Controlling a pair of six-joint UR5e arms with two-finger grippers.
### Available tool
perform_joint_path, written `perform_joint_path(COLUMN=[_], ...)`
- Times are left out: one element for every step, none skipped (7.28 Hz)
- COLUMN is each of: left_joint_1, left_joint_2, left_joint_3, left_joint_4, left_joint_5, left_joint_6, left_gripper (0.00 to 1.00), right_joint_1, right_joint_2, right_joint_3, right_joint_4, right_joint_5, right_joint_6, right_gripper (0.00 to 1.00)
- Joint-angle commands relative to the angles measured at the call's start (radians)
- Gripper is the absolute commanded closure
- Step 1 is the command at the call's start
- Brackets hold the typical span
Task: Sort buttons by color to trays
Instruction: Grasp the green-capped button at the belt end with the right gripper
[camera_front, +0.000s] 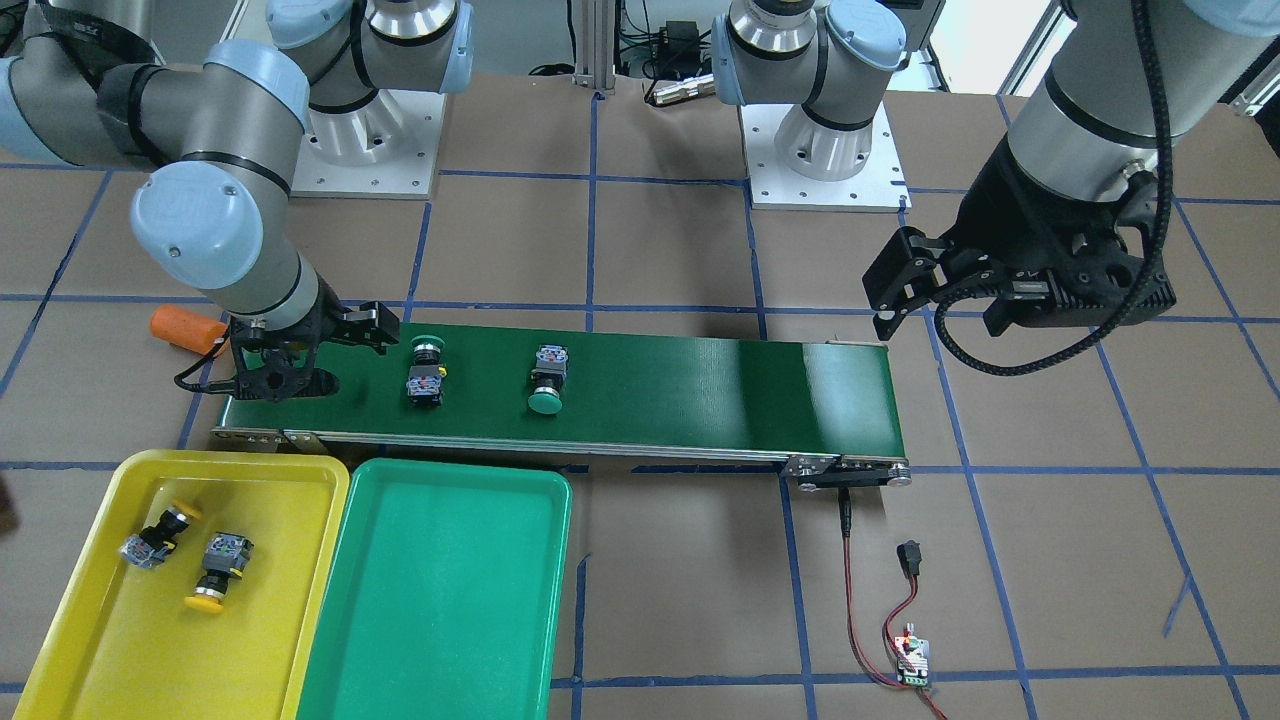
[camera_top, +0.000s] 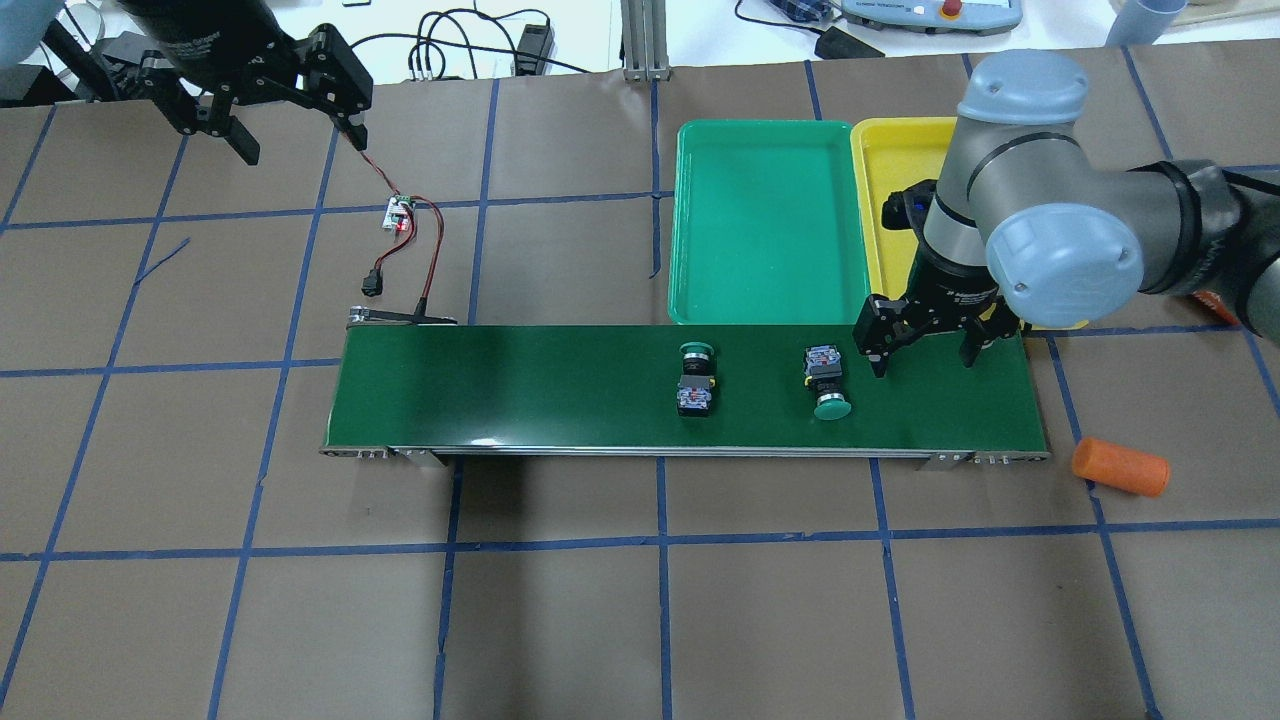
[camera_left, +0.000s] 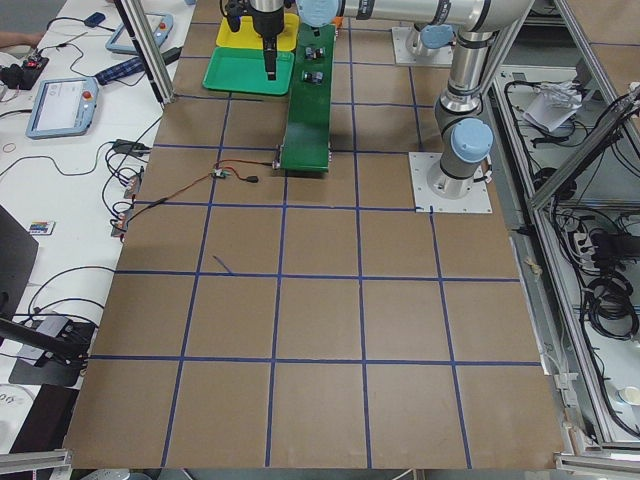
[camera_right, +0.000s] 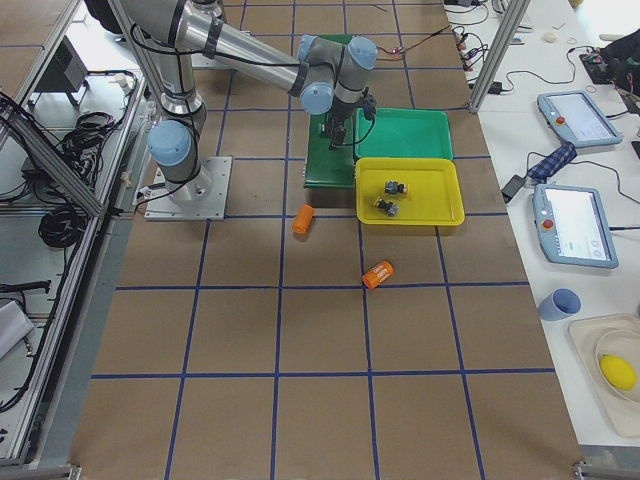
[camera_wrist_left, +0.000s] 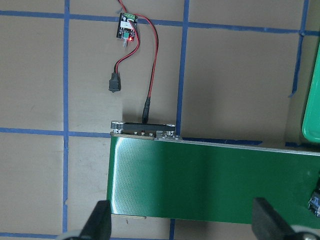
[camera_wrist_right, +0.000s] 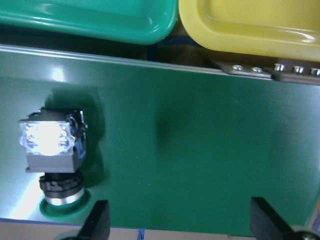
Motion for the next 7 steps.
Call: perform_joint_path(left_joint_1=[0.001,-0.001,-0.001,-0.001,-0.001,-0.005,-0.005], left_joint_2=[-0.002,0.004,0.010,0.001,0.002,0.026,0.030], left_joint_3=[-0.005,0.005,0.005,0.003,0.005,0.006,0.005], left_joint_4=[0.002,0.000,0.000,0.002,0.003,0.002,-0.004], left_joint_5=[0.001,0.004,0.004,0.002,-0.001,0.004,0.005], left_joint_6=[0.001,0.001,0.001,-0.001,-0.002,-0.002,-0.002], left_gripper=[0.00,0.00,0.00,0.00,0.00,0.00,0.00], right_joint_1=[0.064,0.064,0.065,0.067,0.067,0.067,0.067], right_joint_2=[0.033,0.049,0.066,0.066,0.066,0.070,0.074], right_joint_3=[0.001,0.001,0.001,0.001,0.001,0.001,0.001], right_joint_4=[-0.072,-0.086,-0.087,-0.089,-0.089,-0.090,-0.096], right_joint_5=[0.000,-0.002,0.000,0.003,0.020,0.023,0.023], right_joint_6=[0.034,0.034,0.034,0.034,0.032,0.032,0.032], right_gripper=[0.00,0.00,0.00,0.00,0.00,0.00,0.00])
